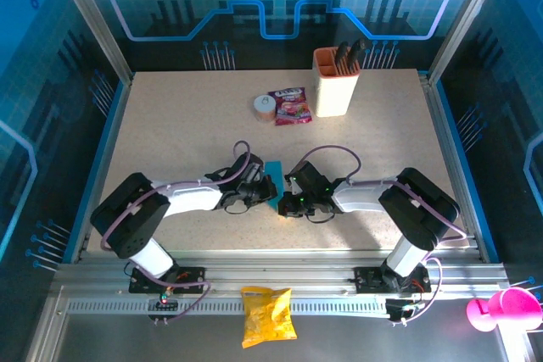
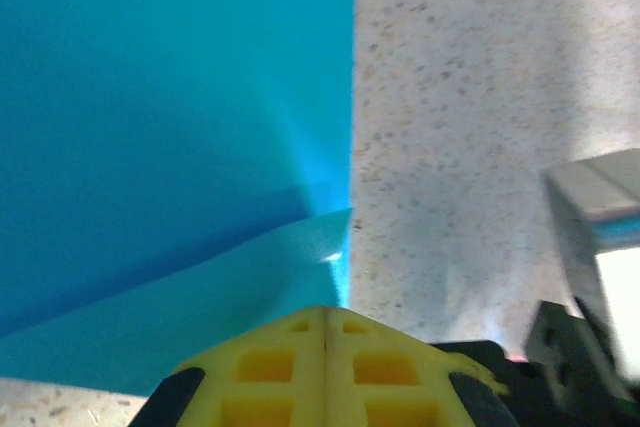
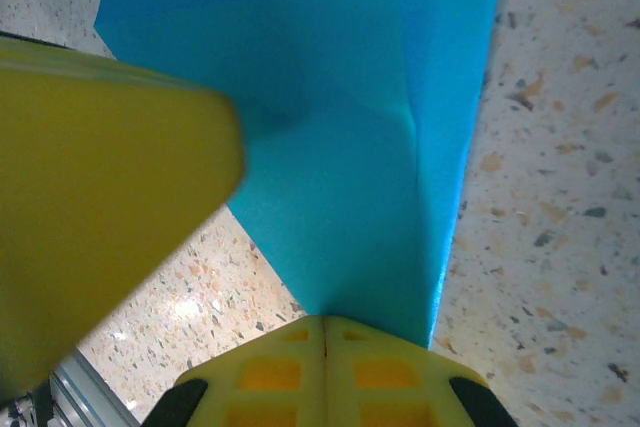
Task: Fold a paper plane with a square sheet of paper (pick it up from the middle)
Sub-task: Third fold the triangle at the center of the table.
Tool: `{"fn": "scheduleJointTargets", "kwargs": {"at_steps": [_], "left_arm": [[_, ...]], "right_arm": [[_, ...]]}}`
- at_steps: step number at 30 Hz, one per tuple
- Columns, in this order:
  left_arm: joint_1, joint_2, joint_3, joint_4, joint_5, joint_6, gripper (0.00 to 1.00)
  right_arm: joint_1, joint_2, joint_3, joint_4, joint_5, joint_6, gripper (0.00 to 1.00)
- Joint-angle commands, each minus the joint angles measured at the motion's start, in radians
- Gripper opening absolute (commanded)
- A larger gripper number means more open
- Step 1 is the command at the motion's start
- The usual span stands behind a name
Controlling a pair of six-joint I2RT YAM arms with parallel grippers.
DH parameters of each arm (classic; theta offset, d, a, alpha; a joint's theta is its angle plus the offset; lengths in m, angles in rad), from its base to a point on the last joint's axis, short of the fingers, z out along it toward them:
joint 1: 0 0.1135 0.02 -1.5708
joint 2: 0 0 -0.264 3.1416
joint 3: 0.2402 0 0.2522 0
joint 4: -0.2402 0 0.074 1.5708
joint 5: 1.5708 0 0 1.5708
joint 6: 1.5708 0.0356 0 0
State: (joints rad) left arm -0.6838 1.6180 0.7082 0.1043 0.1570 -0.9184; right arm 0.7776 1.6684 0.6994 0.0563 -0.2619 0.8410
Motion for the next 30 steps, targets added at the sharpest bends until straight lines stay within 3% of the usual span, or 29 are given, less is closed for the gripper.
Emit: {"fn": "scheduleJointTargets", "kwargs": {"at_steps": [1, 10, 20, 30], "left_arm": [[-0.005, 0.045, -0.023, 0.026, 0.008, -0.019, 0.0], [0.043, 0.085, -0.021, -0.037, -0.084, 0.027, 0.0], [0.15, 0.051, -0.037, -0.09, -0.099, 0.108, 0.0], [0.173, -0.022, -0.173, -0.058, -0.095, 0.085, 0.0]], "right_arm": [[-0.009, 0.05, -0.025, -0.128, 0.054, -0.014, 0.0], [-0.009, 0.075, -0.022, -0.221, 0.103, -0.073, 0.0], [-0.023, 0.087, -0.015, -0.281, 0.127, -0.128, 0.0], [-0.102, 0.081, -0.002, -0.317, 0.108, -0.199, 0.0]]}}
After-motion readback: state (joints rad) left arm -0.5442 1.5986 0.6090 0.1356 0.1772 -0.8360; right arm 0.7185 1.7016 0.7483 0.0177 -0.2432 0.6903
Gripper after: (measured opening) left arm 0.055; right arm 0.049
